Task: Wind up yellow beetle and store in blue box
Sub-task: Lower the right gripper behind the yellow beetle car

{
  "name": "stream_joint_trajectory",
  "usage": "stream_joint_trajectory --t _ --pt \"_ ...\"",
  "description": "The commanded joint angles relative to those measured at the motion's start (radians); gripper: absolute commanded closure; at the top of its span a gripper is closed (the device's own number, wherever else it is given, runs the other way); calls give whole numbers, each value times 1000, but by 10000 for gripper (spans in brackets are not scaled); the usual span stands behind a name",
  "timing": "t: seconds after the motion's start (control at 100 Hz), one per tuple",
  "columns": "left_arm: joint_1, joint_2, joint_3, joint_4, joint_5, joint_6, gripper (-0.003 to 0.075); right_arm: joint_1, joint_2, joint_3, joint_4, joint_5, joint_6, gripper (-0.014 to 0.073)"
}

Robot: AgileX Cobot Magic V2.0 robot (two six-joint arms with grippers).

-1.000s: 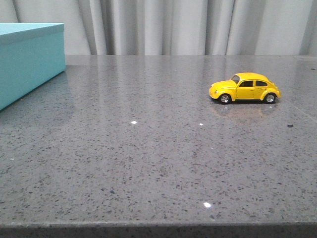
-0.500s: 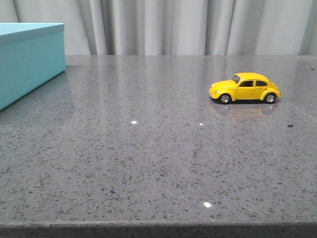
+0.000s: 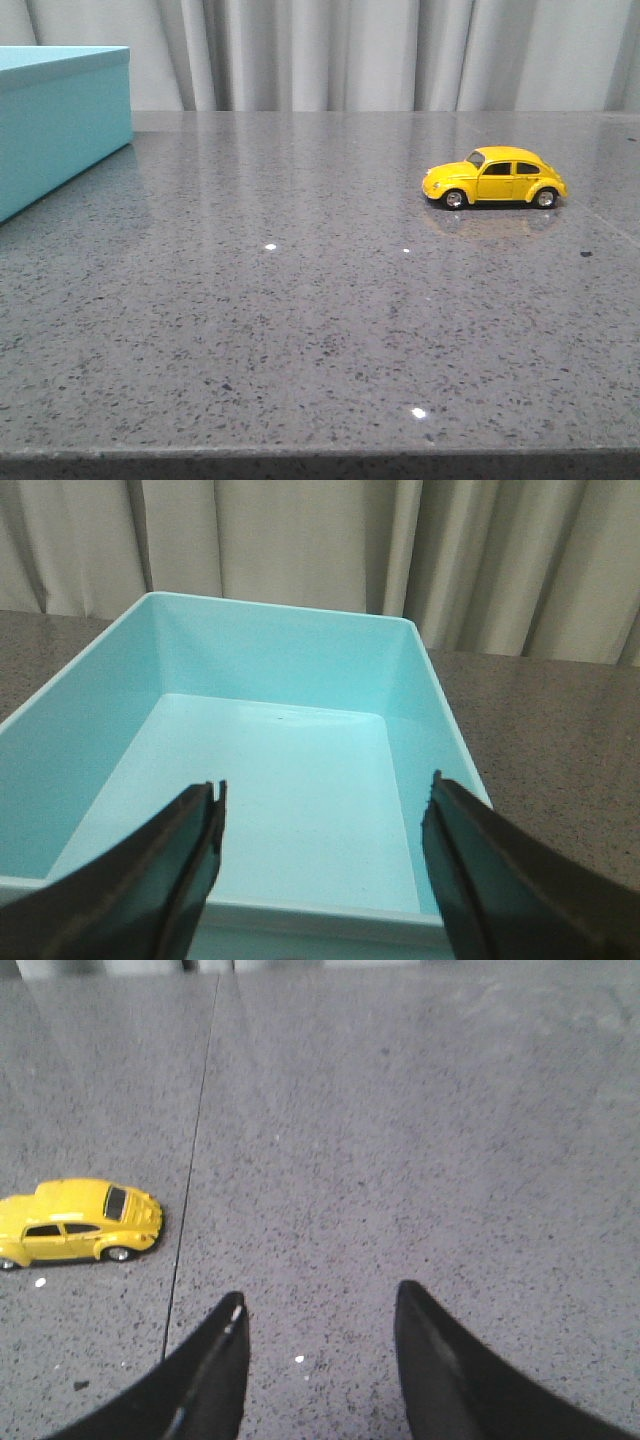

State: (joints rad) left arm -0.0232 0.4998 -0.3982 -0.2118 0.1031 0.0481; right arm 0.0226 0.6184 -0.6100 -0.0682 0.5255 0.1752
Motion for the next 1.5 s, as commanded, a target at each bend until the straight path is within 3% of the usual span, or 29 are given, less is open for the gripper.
stream_joint_trajectory --t 0.0,0.36,0.86,1.08,1.49 --pt "-7 9 -41 -7 -84 0 314 26 86 -100 4 -2 -1 230" --pt "-7 9 -43 -7 -69 0 314 189 495 -441 42 228 2 146" --pt "-7 9 -43 -7 -69 0 314 325 932 -854 43 447 152 146" --pt "-7 9 -43 -7 -69 0 314 345 1048 -935 43 505 209 146" --pt "-7 9 -43 -7 -69 0 314 345 1113 -936 43 512 238 146"
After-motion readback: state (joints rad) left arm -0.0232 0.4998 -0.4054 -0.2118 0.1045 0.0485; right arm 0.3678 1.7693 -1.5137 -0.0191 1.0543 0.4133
